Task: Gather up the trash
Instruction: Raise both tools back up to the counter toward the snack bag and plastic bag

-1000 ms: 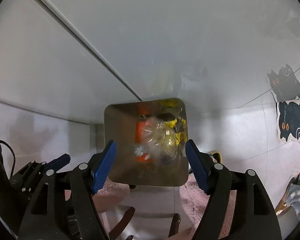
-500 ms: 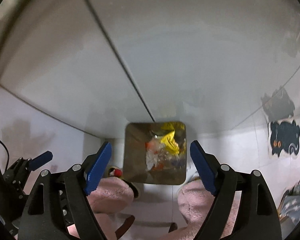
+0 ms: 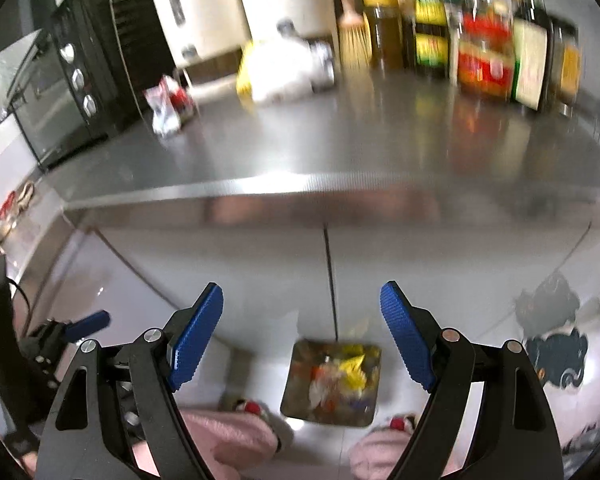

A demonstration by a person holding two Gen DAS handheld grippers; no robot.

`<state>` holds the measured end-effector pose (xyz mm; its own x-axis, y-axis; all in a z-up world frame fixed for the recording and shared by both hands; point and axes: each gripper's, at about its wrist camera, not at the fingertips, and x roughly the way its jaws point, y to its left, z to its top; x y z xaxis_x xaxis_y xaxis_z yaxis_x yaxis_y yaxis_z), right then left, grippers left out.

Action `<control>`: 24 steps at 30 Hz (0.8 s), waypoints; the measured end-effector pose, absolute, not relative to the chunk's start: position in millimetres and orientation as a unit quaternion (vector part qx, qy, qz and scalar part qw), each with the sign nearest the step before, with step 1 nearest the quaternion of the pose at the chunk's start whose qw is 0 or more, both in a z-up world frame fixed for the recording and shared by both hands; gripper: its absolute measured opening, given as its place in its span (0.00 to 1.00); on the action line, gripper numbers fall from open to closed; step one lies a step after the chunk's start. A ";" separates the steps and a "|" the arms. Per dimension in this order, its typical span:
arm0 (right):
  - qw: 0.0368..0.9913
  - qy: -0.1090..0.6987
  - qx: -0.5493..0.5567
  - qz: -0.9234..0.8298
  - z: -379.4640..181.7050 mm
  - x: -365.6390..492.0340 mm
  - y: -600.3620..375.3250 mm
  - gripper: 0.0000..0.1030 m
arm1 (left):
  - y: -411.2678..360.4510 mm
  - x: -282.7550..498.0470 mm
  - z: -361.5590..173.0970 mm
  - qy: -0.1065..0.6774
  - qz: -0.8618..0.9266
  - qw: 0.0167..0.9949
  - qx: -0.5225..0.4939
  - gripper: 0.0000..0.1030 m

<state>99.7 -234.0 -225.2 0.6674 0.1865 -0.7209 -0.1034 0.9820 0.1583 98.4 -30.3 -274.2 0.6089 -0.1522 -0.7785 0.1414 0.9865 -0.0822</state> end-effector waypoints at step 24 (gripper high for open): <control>0.929 0.349 0.096 0.079 -143.5 255.1 -216.5 0.88 | 18.6 232.4 -175.2 0.359 -0.012 0.933 -0.012 0.90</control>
